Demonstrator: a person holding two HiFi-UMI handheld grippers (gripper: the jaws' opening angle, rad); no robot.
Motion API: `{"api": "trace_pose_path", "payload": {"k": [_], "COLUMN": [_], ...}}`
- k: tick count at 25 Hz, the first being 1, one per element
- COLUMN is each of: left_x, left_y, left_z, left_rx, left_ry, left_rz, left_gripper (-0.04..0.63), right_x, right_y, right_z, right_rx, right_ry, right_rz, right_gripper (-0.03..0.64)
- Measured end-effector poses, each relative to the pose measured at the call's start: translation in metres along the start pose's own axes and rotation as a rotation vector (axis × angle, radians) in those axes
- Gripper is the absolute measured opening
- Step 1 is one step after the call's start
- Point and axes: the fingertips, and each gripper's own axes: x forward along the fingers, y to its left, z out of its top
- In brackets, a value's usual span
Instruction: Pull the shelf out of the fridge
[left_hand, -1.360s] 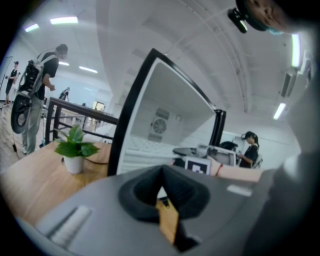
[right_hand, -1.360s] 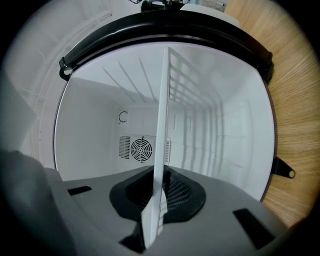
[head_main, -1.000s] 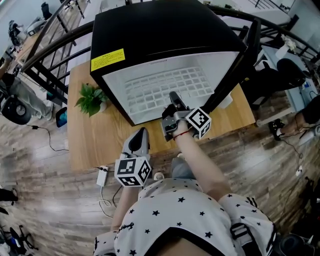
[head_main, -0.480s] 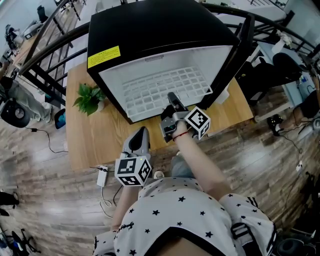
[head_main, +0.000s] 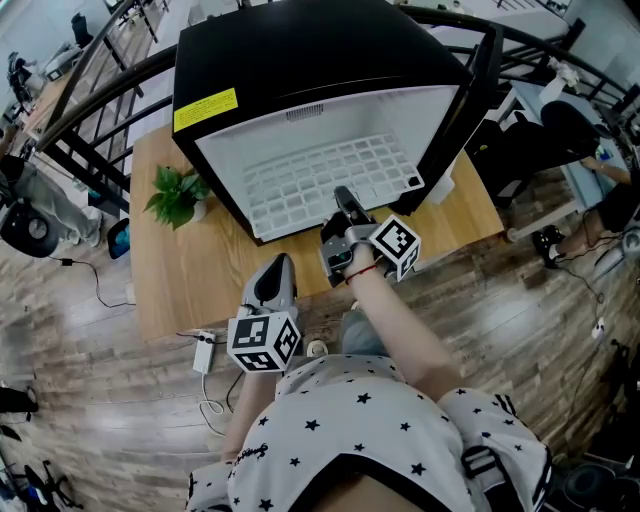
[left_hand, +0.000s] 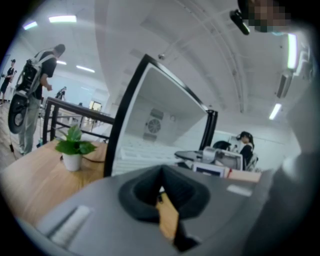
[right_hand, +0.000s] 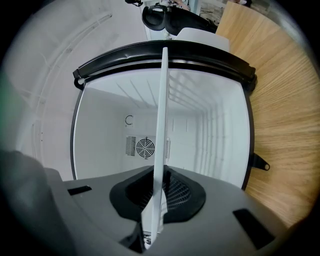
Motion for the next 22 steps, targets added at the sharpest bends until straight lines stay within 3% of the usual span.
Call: {"api": "trace_pose_path", "payload": {"k": [22], "left_x": [-0.011], "left_y": [-0.008], "left_z": [-0.004], "left_rx": [-0.002], "left_ry": [-0.005], "left_rz": [-0.011], "left_gripper": [0.008], "right_x": [-0.023], "right_y": [0.002], "right_z": [-0.003], "right_rx": [-0.003], "right_ry": [-0.001], "right_rz": [-0.002], "right_gripper": [0.038]}}
